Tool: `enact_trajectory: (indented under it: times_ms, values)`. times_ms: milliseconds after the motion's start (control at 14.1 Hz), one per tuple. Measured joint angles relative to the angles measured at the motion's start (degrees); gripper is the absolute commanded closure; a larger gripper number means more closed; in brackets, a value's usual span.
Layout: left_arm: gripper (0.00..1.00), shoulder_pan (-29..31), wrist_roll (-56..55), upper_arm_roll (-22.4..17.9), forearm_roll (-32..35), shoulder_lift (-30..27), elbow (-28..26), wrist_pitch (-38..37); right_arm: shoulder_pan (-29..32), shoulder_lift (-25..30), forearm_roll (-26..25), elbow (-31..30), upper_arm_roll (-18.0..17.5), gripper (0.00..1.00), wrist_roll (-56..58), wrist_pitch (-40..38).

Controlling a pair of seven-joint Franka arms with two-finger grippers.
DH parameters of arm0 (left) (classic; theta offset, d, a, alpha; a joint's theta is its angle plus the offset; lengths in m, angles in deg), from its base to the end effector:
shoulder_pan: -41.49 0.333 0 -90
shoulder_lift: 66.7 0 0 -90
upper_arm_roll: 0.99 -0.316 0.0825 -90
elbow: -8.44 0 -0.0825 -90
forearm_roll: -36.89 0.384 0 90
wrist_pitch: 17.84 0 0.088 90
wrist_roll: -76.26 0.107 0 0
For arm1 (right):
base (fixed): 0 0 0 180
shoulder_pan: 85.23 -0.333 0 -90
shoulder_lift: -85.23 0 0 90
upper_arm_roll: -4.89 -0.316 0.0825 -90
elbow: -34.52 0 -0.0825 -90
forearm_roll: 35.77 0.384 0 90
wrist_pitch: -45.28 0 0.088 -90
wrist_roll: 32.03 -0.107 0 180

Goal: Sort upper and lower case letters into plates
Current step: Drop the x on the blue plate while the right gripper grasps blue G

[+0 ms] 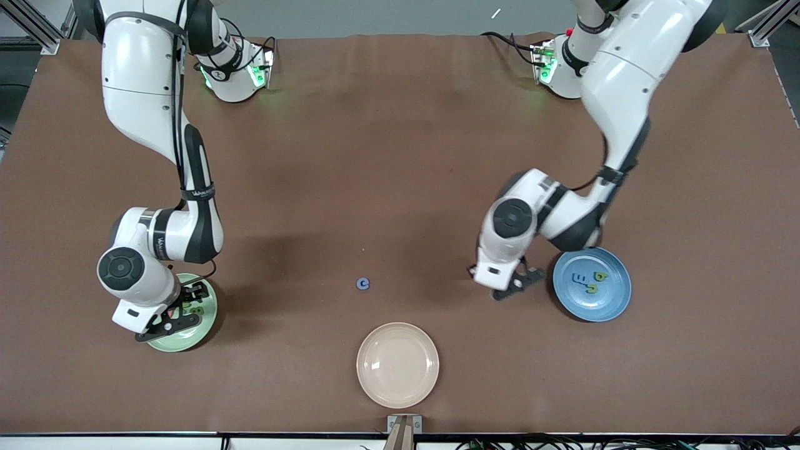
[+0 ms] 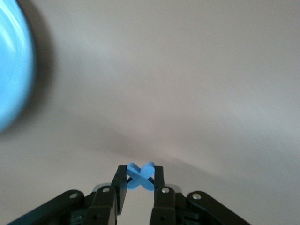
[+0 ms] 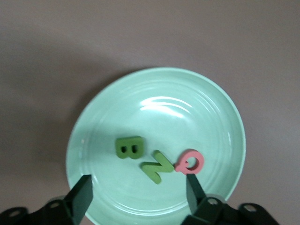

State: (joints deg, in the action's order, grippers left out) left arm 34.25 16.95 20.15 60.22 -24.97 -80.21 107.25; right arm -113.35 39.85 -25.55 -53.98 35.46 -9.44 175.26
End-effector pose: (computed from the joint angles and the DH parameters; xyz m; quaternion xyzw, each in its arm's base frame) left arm 0.6406 -0.2853 0.2389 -0.9810 -0.1887 -0.0179 0.0408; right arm 0.7072 0.0358 0.2349 0.9753 0.1876 -0.0036 0.1169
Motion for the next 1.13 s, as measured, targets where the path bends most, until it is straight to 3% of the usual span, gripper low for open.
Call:
enact_trajectory:
  times_ms: [354, 708, 921, 1062, 1133]
  values:
    - [0.99, 10.4, 16.0, 0.1, 0.0, -0.3, -0.5, -5.4, -5.6, 0.1, 2.3, 1.2, -1.5, 0.03, -12.5, 0.0]
    - [0.95, 13.4, 21.5, 0.0, 0.0, -0.2, -1.8, -5.8, -13.8, 0.1, 9.0, 3.6, -4.2, 0.03, -34.4, -0.1]
    - [0.94, 14.4, 22.6, 0.0, 0.0, 0.2, -1.8, -4.4, -14.7, -0.1, 9.2, 5.3, -9.5, 0.03, -48.8, 0.1]
    - [0.91, 14.2, 22.7, 0.1, 0.0, 0.7, -1.8, -2.5, -15.2, -0.8, 9.2, 6.5, -10.9, 0.03, -54.2, 0.1]
    - [0.84, 14.2, 22.7, 0.2, 0.0, 0.9, -1.8, -1.8, -15.6, -1.6, 9.2, 7.2, -11.1, 0.03, -56.2, 0.1]
